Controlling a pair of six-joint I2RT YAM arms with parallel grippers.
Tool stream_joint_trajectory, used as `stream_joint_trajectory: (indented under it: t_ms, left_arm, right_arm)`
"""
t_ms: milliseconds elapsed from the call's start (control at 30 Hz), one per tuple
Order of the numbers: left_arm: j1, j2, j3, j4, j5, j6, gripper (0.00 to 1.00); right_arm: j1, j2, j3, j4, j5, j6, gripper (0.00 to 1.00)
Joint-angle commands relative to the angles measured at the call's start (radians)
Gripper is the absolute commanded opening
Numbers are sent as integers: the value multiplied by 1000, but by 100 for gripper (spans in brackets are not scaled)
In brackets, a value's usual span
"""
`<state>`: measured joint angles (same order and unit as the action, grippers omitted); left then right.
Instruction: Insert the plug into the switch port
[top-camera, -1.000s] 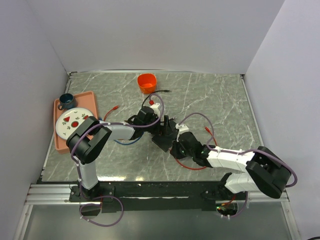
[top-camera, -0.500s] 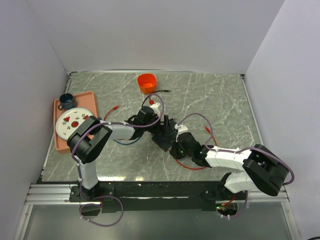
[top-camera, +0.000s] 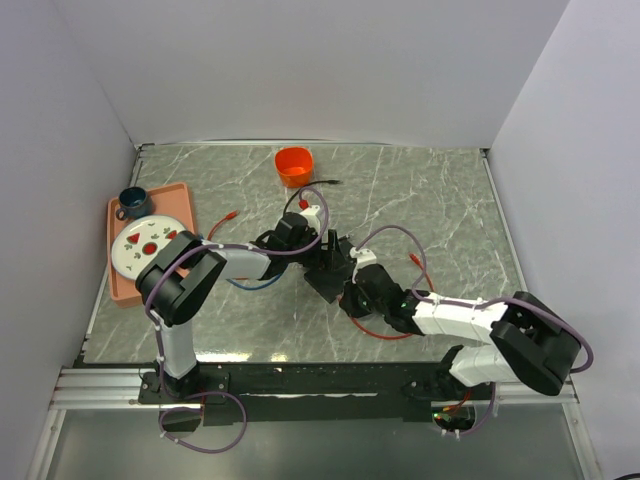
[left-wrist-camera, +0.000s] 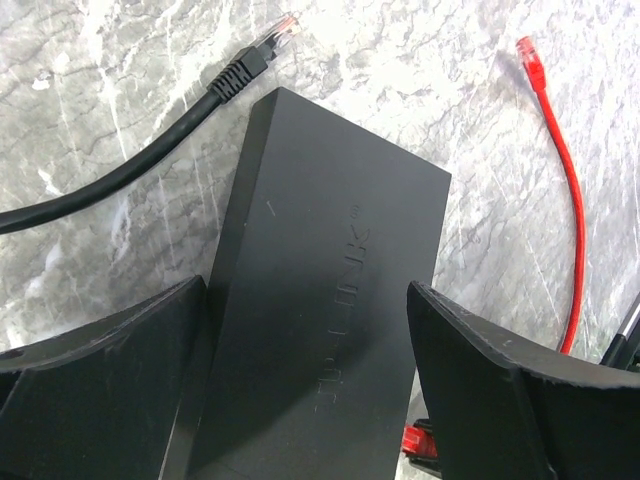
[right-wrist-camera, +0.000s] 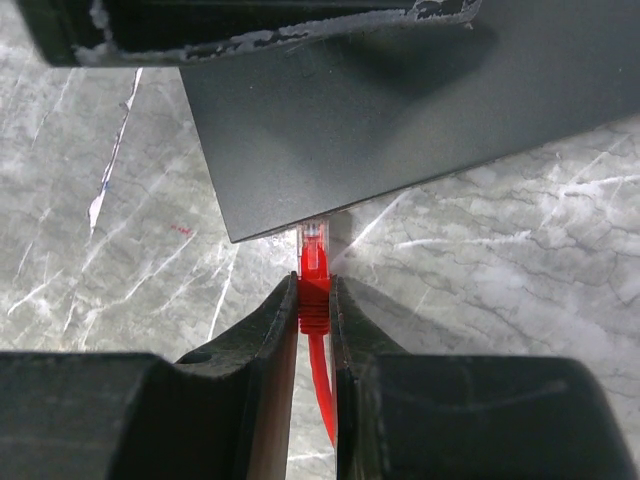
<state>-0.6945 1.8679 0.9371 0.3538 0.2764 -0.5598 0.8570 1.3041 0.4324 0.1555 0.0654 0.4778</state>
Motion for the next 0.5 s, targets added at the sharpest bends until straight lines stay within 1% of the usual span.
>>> stream_joint_trajectory:
  t_ms: [0, 167, 267, 467]
  left_arm:
    - [-14, 46, -18, -49, 34, 5, 88]
    - [-19, 50, -15, -44, 46, -6, 88]
    - [-20, 45, -21, -41, 55, -15, 88]
    - [-19, 43, -32, -36, 58, -26, 87]
  right_arm:
    - [11, -45, 51, 12, 31, -2, 0]
    - [13, 7, 66, 19, 30, -2, 0]
    - [19, 55, 57, 53, 33, 5, 0]
    - [37, 86, 52, 75, 59, 15, 0]
